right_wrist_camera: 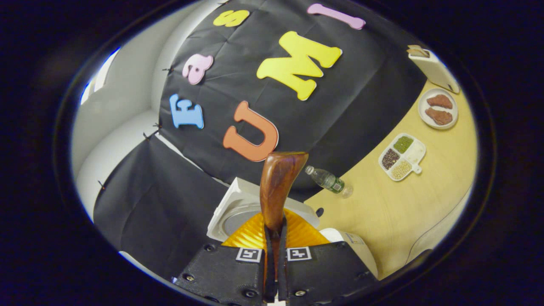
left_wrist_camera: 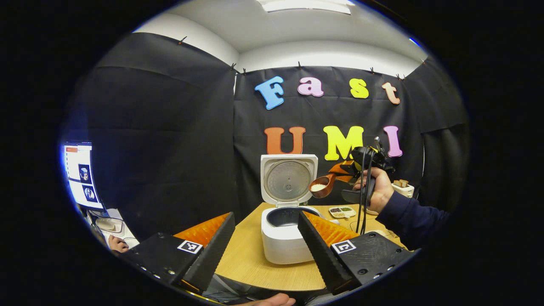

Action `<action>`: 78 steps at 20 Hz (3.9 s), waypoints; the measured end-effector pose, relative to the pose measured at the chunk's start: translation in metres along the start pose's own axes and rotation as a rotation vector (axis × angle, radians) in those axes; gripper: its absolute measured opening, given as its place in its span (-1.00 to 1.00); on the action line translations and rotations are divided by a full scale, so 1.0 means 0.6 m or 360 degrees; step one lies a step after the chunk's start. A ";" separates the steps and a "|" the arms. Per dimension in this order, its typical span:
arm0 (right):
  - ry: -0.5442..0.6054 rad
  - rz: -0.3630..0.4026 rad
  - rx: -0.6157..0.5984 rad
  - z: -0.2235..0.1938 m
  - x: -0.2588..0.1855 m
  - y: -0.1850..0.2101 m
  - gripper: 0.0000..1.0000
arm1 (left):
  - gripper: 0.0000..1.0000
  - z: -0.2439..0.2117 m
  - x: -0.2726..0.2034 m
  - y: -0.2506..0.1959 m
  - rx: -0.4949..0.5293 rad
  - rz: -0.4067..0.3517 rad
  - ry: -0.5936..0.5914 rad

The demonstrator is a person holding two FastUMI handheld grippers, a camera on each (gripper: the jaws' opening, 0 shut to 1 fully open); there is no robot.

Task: Close the left gripper, press the button to open the rice cooker; take a wooden spoon from the chopstick holder with the right hand, scoop a spoonful of rice and pour it into the rice cooker, then put the wooden spoon back into the chopstick holder.

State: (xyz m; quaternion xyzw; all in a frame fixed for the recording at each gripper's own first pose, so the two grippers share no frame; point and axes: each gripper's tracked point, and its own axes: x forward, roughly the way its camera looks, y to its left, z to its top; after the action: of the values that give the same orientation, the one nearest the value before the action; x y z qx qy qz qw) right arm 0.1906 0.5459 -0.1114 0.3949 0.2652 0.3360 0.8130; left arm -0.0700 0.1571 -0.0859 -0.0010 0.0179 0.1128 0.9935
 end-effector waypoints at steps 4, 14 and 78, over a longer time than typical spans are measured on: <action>0.0079 -0.0028 -0.0148 -0.035 0.030 0.009 -0.84 | 0.89 0.002 -0.005 -0.006 -0.0024 0.0015 0.0012; 0.0098 -0.0023 -0.0877 -0.107 0.066 0.045 -0.89 | 0.89 -0.009 -0.006 -0.001 -0.0007 0.0005 0.0017; -0.0487 -0.0742 -0.1404 0.236 -0.535 -0.359 -0.72 | 0.88 -0.023 0.123 -0.269 0.0005 -0.0251 -0.0023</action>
State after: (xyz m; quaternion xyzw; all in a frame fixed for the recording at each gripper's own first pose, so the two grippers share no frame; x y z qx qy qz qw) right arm 0.1584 0.1377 -0.1574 -0.0101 0.0575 0.1643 0.9847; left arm 0.0373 0.0164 -0.1024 0.0000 0.0109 0.0341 0.9994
